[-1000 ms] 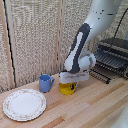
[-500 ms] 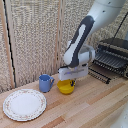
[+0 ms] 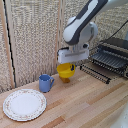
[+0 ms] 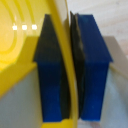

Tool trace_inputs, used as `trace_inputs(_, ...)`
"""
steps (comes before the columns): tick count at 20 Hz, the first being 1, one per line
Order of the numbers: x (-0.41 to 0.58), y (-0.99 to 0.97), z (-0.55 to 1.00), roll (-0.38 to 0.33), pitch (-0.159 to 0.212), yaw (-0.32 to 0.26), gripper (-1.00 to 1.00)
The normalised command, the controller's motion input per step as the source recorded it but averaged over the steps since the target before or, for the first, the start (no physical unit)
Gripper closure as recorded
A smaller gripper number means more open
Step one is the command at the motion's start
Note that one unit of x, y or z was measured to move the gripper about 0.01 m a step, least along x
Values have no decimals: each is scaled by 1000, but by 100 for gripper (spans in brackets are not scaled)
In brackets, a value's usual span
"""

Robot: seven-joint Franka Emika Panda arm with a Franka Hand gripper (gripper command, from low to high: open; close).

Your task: Notice the yellow vessel located before you. Bring your fastener close to the yellow vessel and smoothly hold it. Transfer the yellow vessel above the white plating and let go of your hold on it, then set the vessel on the plating.

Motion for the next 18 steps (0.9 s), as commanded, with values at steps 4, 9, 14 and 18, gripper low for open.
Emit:
trace_inputs(4, 275, 818, 521, -7, 99, 11, 100)
trace_inputs(9, 215, 924, 345, -15, 83, 0, 100)
trace_inputs(14, 229, 957, 119, -14, 58, 0, 100)
trace_inputs(18, 196, 949, -26, -56, 14, 0, 100)
